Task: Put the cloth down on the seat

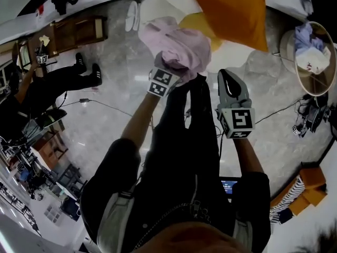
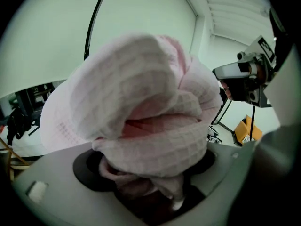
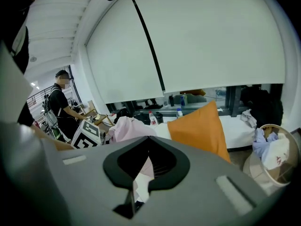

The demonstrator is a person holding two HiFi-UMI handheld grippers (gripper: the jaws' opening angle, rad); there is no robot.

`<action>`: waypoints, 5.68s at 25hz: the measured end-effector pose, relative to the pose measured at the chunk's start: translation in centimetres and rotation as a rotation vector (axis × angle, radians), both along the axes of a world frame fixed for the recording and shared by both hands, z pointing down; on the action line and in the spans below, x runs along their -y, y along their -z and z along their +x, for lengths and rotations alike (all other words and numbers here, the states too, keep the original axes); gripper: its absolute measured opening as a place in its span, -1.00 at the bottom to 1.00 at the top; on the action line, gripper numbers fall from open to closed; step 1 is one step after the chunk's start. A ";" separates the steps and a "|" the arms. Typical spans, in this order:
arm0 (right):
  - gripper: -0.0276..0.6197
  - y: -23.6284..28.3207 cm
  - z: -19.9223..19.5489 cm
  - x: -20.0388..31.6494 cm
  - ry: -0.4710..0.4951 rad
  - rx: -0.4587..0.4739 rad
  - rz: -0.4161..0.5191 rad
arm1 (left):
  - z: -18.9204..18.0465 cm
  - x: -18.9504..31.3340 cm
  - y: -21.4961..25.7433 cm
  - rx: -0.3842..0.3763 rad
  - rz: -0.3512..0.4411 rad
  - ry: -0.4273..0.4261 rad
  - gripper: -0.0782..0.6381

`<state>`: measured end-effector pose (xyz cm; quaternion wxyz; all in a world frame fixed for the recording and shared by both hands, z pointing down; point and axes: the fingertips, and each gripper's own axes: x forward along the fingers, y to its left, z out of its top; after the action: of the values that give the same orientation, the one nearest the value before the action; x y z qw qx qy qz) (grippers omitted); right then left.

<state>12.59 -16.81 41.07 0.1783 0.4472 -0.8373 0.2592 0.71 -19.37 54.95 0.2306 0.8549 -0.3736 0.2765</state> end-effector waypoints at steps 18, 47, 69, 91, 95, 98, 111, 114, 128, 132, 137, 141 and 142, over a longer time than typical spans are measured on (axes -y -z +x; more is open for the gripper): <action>-0.91 -10.6 -1.3 -0.3 0.043 -0.081 -0.120 | -2.1 3.4 -14.3 0.030 -0.096 0.045 0.37; -0.91 -24.5 -4.0 -0.4 -0.095 -0.082 -0.281 | -1.5 5.8 -32.2 0.067 -0.206 -0.061 0.37; -0.91 -31.6 -2.3 0.0 -0.141 -0.061 -0.366 | 0.8 6.4 -43.1 0.101 -0.308 -0.043 0.38; -0.91 -35.2 -1.4 0.5 -0.196 -0.078 -0.387 | -1.2 5.4 -51.3 0.205 -0.409 -0.077 0.41; -0.91 -36.0 -1.3 -0.7 -0.190 -0.089 -0.448 | -1.7 5.3 -52.5 0.222 -0.414 -0.087 0.41; -0.91 -36.1 -1.4 -0.6 -0.203 -0.079 -0.437 | -1.2 5.0 -53.2 0.205 -0.450 -0.097 0.44; -0.91 -34.9 -3.2 -1.4 -0.180 -0.070 -0.426 | -2.3 4.8 -50.4 0.132 -0.426 -0.064 0.55; -0.91 -34.5 -3.9 -1.3 -0.165 -0.070 -0.416 | -3.2 4.7 -49.0 0.125 -0.416 -0.029 0.54; -0.91 -27.6 -8.6 0.4 -0.057 -0.055 -0.341 | -7.2 6.9 -34.4 0.041 -0.199 0.169 -0.73; -0.91 -24.2 -8.7 1.2 -0.047 -0.078 -0.300 | -6.8 7.0 -28.6 0.003 -0.144 0.189 -0.76; -0.91 -19.8 -8.7 2.5 -0.027 -0.098 -0.236 | -6.0 6.1 -21.1 -0.037 -0.104 0.156 -0.76; -0.91 -15.9 -8.5 3.7 -0.029 -0.095 -0.184 | -4.9 6.3 -15.2 -0.064 -0.049 0.115 -0.76; -0.91 -14.8 -8.6 3.9 -0.026 -0.099 -0.167 | -4.7 6.3 -13.5 -0.071 -0.035 0.112 -0.76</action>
<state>4.00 -20.66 55.90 0.2527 0.4538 -0.7970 0.3082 -4.03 -25.72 68.44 0.2737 0.8378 -0.4076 0.2390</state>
